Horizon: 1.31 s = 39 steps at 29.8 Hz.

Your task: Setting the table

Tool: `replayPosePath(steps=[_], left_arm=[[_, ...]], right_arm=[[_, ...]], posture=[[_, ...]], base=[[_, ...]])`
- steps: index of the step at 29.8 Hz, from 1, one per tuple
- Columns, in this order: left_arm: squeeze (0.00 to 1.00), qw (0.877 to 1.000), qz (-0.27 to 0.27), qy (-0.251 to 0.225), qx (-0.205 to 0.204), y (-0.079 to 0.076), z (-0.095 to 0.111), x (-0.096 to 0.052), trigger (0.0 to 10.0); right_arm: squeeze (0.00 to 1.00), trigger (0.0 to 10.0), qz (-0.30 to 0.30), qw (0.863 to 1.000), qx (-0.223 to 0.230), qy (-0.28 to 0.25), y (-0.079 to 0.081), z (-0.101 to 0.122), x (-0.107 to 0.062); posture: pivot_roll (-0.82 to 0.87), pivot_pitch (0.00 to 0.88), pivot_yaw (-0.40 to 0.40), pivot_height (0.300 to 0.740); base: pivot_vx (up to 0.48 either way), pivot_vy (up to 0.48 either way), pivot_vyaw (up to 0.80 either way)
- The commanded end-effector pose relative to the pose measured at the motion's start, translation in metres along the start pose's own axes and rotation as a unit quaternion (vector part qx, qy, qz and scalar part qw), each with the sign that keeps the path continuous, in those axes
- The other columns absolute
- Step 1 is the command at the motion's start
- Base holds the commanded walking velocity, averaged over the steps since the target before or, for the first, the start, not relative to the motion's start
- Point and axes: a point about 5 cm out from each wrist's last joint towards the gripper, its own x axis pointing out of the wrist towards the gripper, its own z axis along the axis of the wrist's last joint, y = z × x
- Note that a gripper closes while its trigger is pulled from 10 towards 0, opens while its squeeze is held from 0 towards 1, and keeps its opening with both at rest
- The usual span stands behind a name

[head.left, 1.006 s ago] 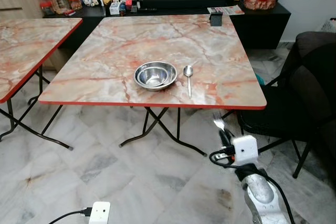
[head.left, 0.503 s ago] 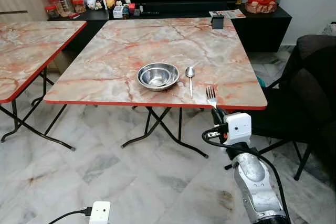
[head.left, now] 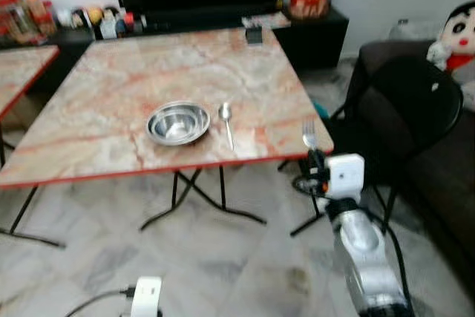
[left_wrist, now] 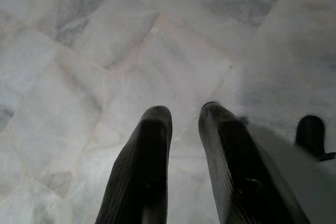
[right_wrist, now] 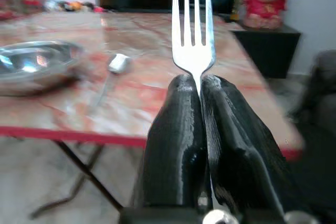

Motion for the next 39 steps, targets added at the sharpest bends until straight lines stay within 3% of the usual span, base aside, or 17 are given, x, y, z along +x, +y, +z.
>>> replayPosePath(steps=[1,9,39], left_arm=[[0.00,1.000,0.004,0.006,0.005,0.002,-0.002,0.000,10.0],[0.00,1.000,0.006,0.007,0.004,0.003,-0.002,0.000,10.0],[0.00,1.000,0.005,0.006,0.006,0.004,-0.001,0.000,10.0]], right_arm=[[0.00,10.0,0.008,1.000,-0.001,-0.017,0.002,0.010,0.003],[0.00,10.0,0.033,0.999,-0.018,-0.028,0.010,0.013,0.004],[0.00,10.0,0.034,0.999,0.002,-0.024,0.016,0.013,0.006]], posture=[[-0.11,0.000,0.036,0.732],[-0.10,0.000,0.035,0.732],[-0.10,0.000,0.043,0.732]], base=[[0.364,0.000,0.00],[0.365,0.000,0.47],[0.364,0.000,0.00]])
